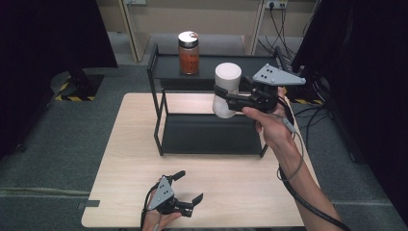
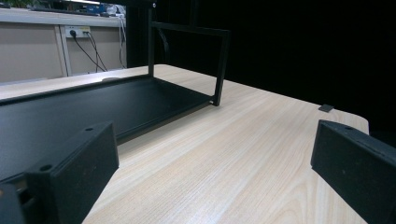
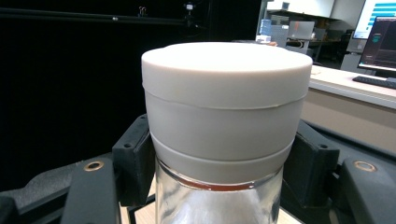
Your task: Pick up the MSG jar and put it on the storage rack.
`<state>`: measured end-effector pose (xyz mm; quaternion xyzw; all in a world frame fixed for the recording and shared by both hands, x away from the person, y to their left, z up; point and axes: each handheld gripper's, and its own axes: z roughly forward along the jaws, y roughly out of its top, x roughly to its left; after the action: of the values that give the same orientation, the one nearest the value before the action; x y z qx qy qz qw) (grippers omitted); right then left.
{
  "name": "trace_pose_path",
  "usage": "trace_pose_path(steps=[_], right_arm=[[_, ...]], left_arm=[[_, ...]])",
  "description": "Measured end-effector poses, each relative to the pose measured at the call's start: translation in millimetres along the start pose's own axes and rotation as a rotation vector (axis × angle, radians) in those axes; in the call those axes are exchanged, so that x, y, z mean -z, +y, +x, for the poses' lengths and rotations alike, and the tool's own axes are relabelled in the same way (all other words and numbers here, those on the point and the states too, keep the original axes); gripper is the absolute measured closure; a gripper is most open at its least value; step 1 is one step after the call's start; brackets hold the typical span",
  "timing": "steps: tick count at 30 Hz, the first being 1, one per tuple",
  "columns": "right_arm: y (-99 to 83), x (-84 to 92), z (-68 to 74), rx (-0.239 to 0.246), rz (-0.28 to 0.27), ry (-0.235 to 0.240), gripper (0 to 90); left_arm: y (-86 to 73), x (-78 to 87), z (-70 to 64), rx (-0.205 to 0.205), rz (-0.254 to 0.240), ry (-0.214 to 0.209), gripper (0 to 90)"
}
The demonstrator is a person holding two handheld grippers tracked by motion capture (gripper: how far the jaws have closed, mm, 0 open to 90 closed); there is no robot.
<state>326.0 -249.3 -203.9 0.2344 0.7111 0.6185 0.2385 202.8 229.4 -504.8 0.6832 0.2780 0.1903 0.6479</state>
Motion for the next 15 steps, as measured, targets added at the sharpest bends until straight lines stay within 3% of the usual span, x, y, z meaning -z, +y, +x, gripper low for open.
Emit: trace_pose_path(steps=[15], right_arm=[[27.7, -17.7, -10.5, -0.019, 0.002, -0.044, 35.3]], left_arm=[[-0.5, -0.8, -0.4, 0.000, 0.004, -0.006, 0.2]])
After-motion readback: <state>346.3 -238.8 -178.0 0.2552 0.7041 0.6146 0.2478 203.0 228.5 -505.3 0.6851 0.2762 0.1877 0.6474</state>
